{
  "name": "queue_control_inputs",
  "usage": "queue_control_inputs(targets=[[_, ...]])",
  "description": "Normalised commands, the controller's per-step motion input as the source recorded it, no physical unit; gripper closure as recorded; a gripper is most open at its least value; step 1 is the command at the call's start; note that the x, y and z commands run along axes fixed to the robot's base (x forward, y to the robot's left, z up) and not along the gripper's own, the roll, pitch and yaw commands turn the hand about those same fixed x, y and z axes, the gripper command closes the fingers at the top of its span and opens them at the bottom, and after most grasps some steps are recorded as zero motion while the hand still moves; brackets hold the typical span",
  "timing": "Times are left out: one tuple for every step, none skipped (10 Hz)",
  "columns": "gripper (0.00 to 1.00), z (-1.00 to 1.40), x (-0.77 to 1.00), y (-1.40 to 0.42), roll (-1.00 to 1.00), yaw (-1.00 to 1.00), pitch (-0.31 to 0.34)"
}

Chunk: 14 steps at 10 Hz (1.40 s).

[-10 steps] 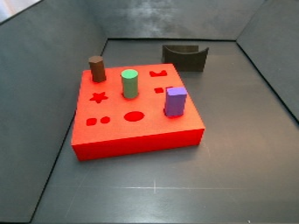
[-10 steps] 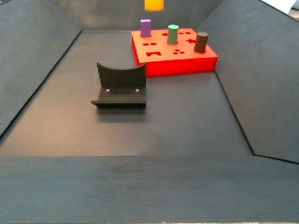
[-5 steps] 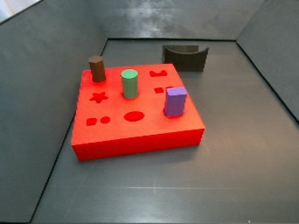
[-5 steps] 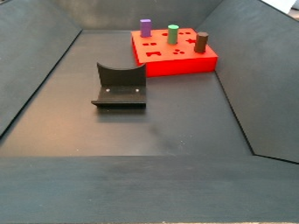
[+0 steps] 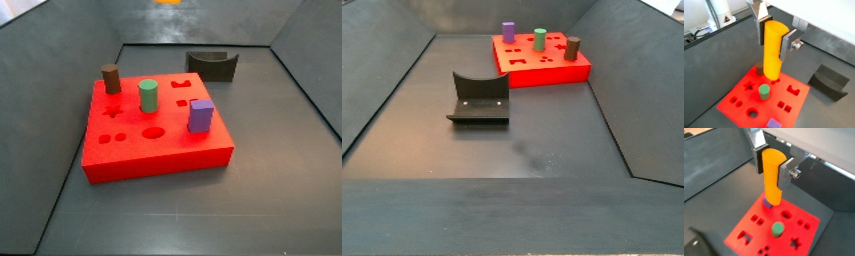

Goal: Pick up the oval object. Move up. Move to above the board. Insert the oval object.
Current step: Move to above the board, then insert the oval object.

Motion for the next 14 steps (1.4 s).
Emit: queue_control_inputs(targets=[[1.00, 0.07, -0.02, -0.26, 0.00, 0.01, 0.060], [1.00, 0.06, 0.00, -0.18, 0.00, 0.00, 0.068], [1.00, -0.02, 0.00, 0.00, 0.00, 0.00, 0.000], [1.00, -0.05, -0.04, 0.00, -0.03, 0.00, -0.059], [1.00, -0.45, -0.47, -0.09, 0.13, 0.25, -0.140], [1.00, -0.75, -0.47, -0.17, 0.32, 0.51, -0.053], [1.00, -0.86, -0.37, -0.25, 0.25, 0.53, -0.039], [1.00, -1.00, -0.08, -0.36, 0.07, 0.50, 0.000], [1.00, -1.00, 0.00, -0.45, 0.00, 0.19, -0.046], [1.00, -1.00, 0.00, -0.46, 0.11, 0.00, -0.123], [1.00, -0.74, 0.03, -0.44, 0.27, 0.00, -0.133], [1.00, -0.57, 0.04, -0.33, 0.38, 0.00, -0.084], [1.00, -0.53, 0.05, -0.26, 0.42, 0.00, -0.034], [1.00, -0.67, 0.00, -0.19, 0.30, 0.00, -0.130]])
